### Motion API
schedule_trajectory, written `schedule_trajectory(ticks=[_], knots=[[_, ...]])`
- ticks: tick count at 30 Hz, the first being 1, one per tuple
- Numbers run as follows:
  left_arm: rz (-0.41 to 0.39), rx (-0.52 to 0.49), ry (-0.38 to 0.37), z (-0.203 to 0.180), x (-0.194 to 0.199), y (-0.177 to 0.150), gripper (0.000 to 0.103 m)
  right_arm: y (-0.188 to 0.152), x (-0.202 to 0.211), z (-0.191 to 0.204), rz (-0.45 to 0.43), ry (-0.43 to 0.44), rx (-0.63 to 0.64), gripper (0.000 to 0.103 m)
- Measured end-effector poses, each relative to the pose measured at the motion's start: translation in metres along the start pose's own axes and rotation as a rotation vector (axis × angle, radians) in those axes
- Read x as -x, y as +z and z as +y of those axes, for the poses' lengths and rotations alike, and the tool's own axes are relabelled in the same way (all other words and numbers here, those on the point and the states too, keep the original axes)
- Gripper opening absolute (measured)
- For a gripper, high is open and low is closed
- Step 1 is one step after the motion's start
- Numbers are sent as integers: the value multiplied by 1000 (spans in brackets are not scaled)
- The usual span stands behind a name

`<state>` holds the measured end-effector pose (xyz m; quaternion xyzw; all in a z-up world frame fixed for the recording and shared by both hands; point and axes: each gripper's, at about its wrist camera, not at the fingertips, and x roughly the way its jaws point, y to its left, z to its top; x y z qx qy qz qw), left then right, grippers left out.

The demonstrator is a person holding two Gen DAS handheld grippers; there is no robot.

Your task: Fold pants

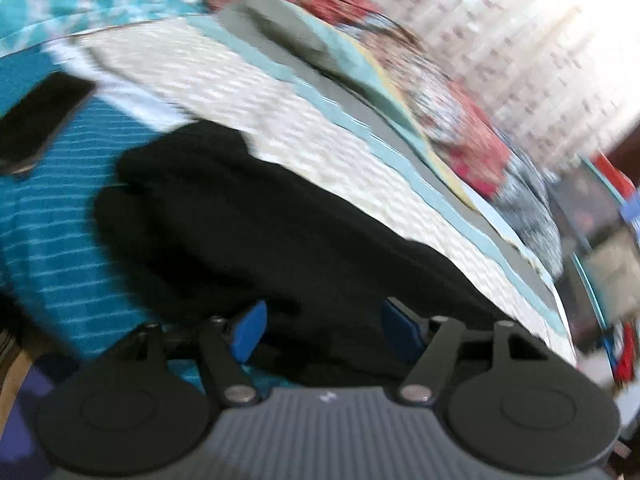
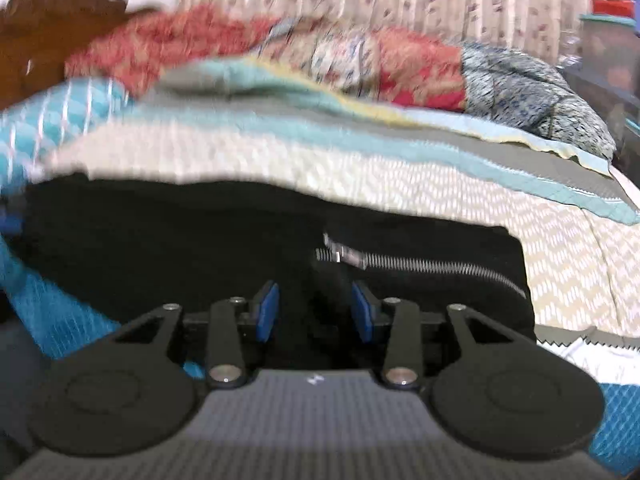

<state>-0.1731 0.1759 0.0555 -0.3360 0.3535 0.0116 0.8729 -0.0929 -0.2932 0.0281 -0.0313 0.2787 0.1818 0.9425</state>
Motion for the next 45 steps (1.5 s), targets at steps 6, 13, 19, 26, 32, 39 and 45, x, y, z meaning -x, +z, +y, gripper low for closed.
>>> schedule_trajectory(ticks=[6, 13, 19, 26, 32, 39, 45], knots=[[-60, 223, 43, 50, 11, 8, 80, -22, -64, -18, 203, -68, -213, 40], [-68, 368, 41, 89, 0, 12, 89, 11, -33, 36, -9, -123, -92, 41], [-44, 477, 16, 109, -29, 18, 102, 37, -85, 102, 92, 183, -129, 34], [-102, 429, -19, 103, -29, 36, 56, 54, -164, 205, 255, 463, -145, 14], [-80, 377, -27, 97, -37, 43, 26, 25, -208, 242, 431, 567, -244, 14], [-144, 93, -88, 30, -21, 45, 22, 23, -225, 224, 487, 615, -454, 12], [-83, -159, -127, -33, -34, 33, 22, 26, -218, 220, 493, 634, -499, 12]])
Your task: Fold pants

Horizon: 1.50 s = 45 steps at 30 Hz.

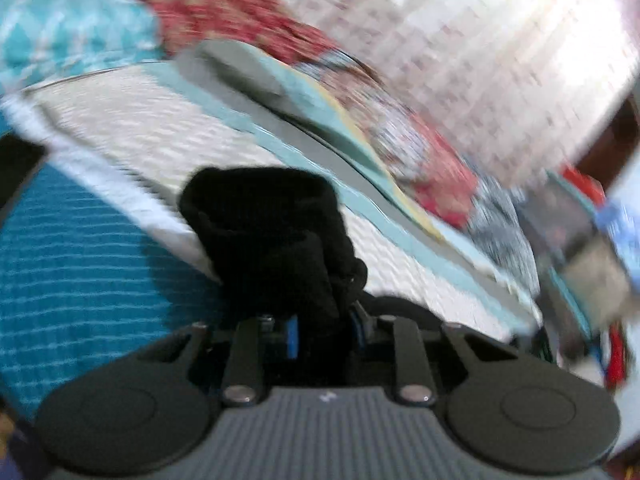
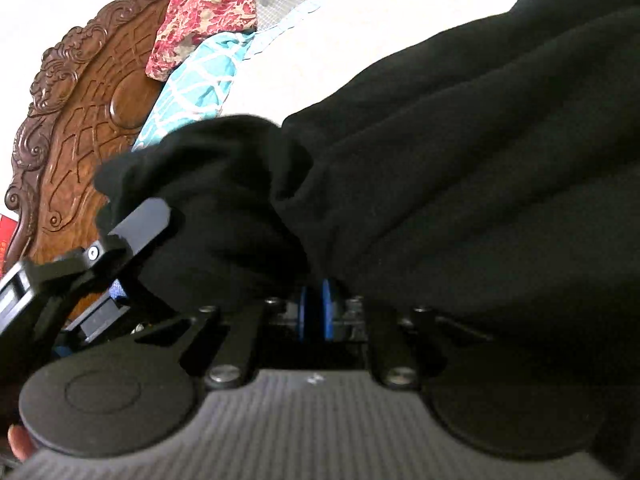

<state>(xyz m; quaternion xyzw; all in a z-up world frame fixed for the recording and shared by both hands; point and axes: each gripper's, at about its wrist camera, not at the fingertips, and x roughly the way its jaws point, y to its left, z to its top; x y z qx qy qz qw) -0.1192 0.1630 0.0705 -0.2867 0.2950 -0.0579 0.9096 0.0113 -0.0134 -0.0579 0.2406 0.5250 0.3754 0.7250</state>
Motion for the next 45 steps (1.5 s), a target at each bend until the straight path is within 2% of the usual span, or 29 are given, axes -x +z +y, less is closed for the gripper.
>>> schedule_trajectory(ticks=[3, 7, 8, 12, 14, 16, 19, 20, 22, 24, 26, 28, 29, 31, 32, 34, 36, 39, 41, 42, 43, 45], knots=[[41, -104, -54, -28, -13, -7, 22, -5, 19, -13, -28, 29, -70, 12], [123, -175, -91, -47, -29, -23, 22, -20, 71, -38, -113, 25, -115, 12], [147, -196, -87, -52, -36, -28, 22, -23, 84, -44, -139, 1, -114, 16], [226, -316, -30, -70, -62, -50, 24, -36, 132, -69, -258, -67, -149, 16], [235, -401, 6, -81, -67, -60, 31, -43, 152, -82, -311, -84, -198, 16], [254, -465, -6, -95, -66, -63, 50, -48, 160, -90, -346, -95, -228, 16], [255, -502, -144, -111, -45, -58, 58, -47, 164, -94, -379, -96, -273, 16], [235, -500, -193, -113, -36, -52, 60, -47, 165, -93, -390, -94, -278, 16], [170, -456, -244, -111, -27, -39, 61, -50, 169, -92, -419, -91, -272, 16], [117, -345, -212, -102, -29, -22, 59, -51, 174, -92, -445, -91, -268, 16], [114, -207, -181, -88, -43, -7, 55, -51, 178, -95, -467, -92, -285, 16], [145, -107, -147, -76, -62, -2, 38, -54, 187, -101, -489, -95, -298, 16], [170, -86, -132, -70, -71, -2, 34, -54, 191, -101, -504, -100, -298, 16], [235, -85, -92, -66, -93, -8, 24, -56, 205, -105, -547, -117, -294, 16], [286, -103, -65, -64, -105, -16, 24, -57, 211, -107, -570, -126, -297, 16], [352, -187, -13, -64, -122, -35, 19, -62, 225, -116, -617, -141, -312, 16], [329, -273, 16, -72, -121, -43, 17, -68, 233, -121, -651, -163, -330, 16], [346, -238, 11, -75, -115, -34, 18, -65, 226, -123, -663, -149, -365, 18], [344, -139, -38, -66, -105, -25, 23, -56, 203, -114, -608, -95, -349, 27], [332, -85, -63, -57, -101, -21, 29, -57, 208, -118, -579, -70, -327, 36], [304, -26, -83, -49, -91, -18, 35, -53, 194, -111, -549, -49, -304, 42], [243, 59, -98, -36, -75, -14, 36, -38, 171, -98, -493, -10, -252, 66]])
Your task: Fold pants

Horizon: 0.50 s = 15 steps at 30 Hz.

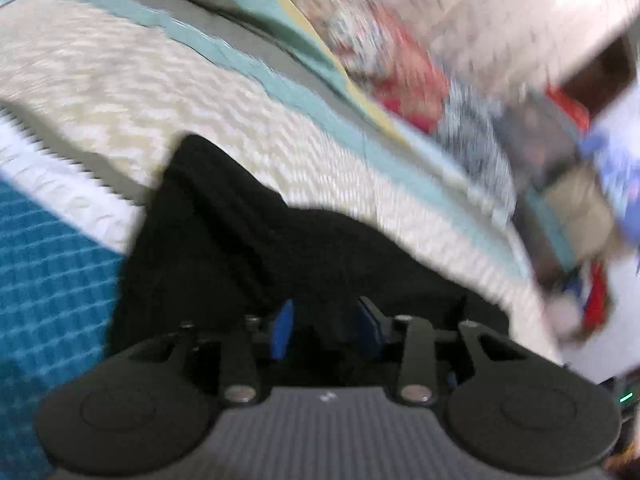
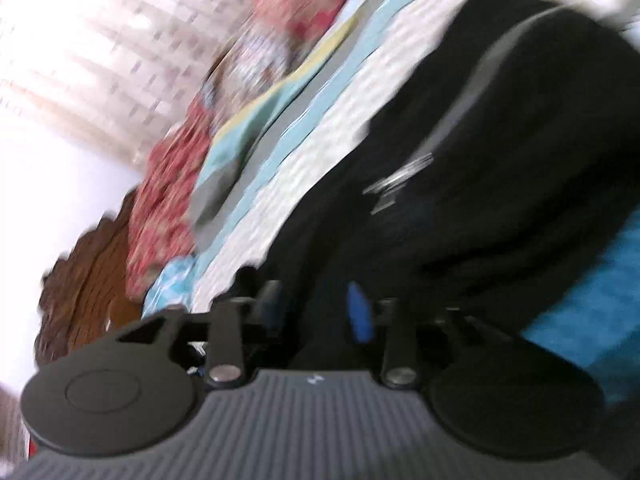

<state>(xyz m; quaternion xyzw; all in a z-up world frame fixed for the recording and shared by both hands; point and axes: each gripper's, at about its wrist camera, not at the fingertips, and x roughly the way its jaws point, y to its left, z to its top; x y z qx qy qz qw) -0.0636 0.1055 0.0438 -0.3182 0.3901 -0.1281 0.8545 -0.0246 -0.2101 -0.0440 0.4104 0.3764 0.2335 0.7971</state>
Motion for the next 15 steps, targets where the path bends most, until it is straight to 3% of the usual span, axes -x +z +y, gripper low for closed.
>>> schedule_trajectory(ticks=[3, 6, 7, 8, 9, 12, 15], knots=[[-43, 77, 1, 16, 16, 4, 36, -5, -47, 16, 114, 5, 67, 70], [-59, 78, 51, 24, 21, 12, 36, -13, -84, 28, 191, -3, 99, 70], [-57, 80, 55, 25, 18, 16, 36, -15, -91, 33, 191, -13, 122, 66], [-54, 74, 53, 25, 15, 18, 36, -16, -96, 38, 195, -27, 136, 27], [-49, 58, 57, 23, 10, 21, 34, -16, -99, 42, 199, -49, 139, 19], [-22, 22, 58, 20, -4, 22, 34, -22, -61, 52, 172, -22, 241, 15], [46, 7, 41, 14, -28, 15, 33, -35, -33, 54, 150, -52, 331, 15]])
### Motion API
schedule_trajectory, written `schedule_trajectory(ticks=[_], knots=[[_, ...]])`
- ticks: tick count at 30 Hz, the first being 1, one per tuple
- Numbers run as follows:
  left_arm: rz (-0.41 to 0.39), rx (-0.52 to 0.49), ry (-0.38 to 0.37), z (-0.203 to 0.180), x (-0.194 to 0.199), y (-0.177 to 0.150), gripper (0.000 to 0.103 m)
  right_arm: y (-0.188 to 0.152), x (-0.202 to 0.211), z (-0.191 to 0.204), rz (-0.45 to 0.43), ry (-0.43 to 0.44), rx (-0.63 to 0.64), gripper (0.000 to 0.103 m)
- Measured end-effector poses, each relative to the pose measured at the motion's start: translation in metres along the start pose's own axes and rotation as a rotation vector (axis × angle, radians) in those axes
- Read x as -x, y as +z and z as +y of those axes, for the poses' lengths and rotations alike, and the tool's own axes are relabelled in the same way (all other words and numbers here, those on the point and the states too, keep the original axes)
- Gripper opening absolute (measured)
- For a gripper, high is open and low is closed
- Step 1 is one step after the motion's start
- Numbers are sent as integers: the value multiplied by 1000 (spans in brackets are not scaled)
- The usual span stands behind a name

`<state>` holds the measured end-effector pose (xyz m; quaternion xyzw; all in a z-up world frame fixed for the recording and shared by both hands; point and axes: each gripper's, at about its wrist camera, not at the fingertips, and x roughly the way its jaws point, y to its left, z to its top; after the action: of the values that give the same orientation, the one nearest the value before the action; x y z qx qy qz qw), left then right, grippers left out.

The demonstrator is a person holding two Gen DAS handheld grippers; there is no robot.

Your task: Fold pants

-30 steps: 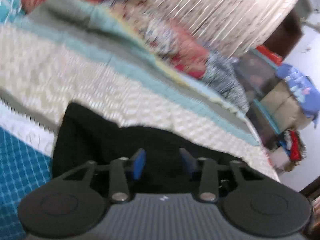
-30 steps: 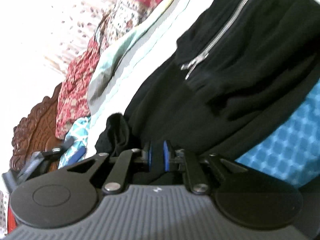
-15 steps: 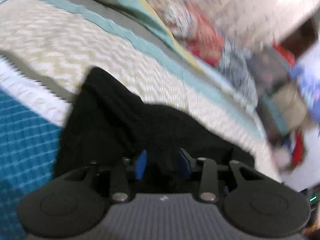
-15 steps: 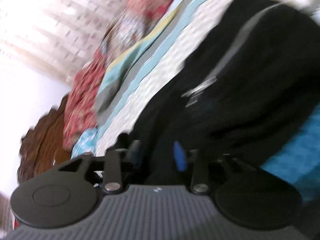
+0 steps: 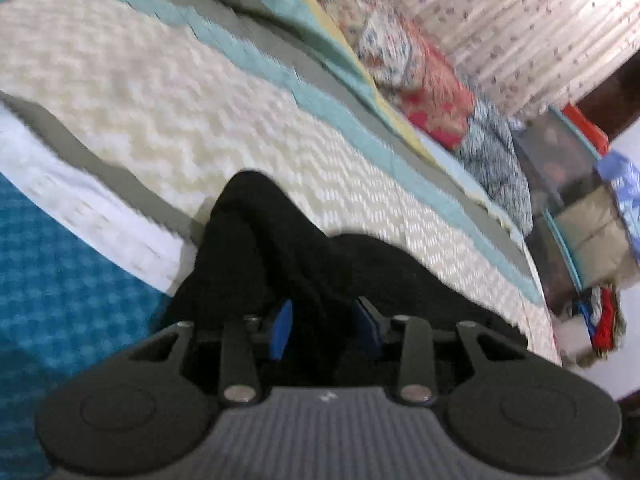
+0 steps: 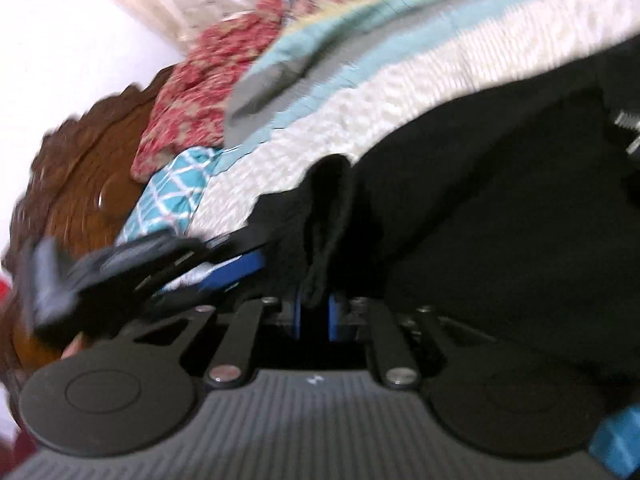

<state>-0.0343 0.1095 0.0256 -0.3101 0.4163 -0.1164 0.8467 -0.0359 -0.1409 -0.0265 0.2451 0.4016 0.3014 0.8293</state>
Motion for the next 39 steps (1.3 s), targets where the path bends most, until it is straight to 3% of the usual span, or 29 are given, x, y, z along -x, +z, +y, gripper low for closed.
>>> schedule_trajectory(ticks=[3, 6, 9, 11, 14, 17, 19, 23, 25, 28, 29, 31, 32, 33, 36, 38, 39], knots=[[39, -81, 30, -14, -23, -16, 37, -17, 0, -25, 18, -90, -61, 19], [10, -174, 89, -29, -26, -27, 39, -12, 11, -41, -7, -65, -133, 30], [16, -94, 49, -23, -11, -22, 39, 3, 41, -38, -115, -52, -68, 45], [-3, -22, -16, -20, 3, -19, 39, 14, 73, -47, -214, -72, -41, 45], [-35, -14, -66, -28, 17, -21, 39, 20, 129, -75, -409, -193, -55, 48], [-38, -44, -126, -39, 24, -29, 39, 17, 181, -112, -590, -381, -115, 55], [-21, -89, -133, -49, 20, -35, 40, 12, 204, -137, -643, -471, -167, 59], [48, -144, -53, -57, -8, -52, 38, 7, 209, -175, -640, -520, -270, 60], [26, -193, 15, -62, -20, -59, 29, 5, 203, -186, -621, -501, -314, 61], [-31, -295, 110, -76, -35, -64, 26, 9, 177, -183, -554, -456, -365, 62], [-39, -321, 136, -81, -39, -65, 26, 10, 172, -181, -533, -439, -370, 59], [-36, -338, 164, -89, -44, -60, 26, 7, 173, -164, -494, -451, -336, 37], [-24, -322, 166, -90, -45, -56, 26, 9, 170, -153, -474, -460, -311, 27], [-11, -297, 158, -89, -43, -52, 27, 9, 171, -146, -475, -466, -293, 23], [26, -162, 77, -80, -24, -37, 33, 12, 181, -113, -510, -447, -174, 22], [11, -82, -4, -77, -6, -26, 40, 15, 184, -81, -514, -425, -56, 22], [-3, -61, -32, -78, 1, -20, 49, 16, 182, -66, -508, -416, 9, 22]])
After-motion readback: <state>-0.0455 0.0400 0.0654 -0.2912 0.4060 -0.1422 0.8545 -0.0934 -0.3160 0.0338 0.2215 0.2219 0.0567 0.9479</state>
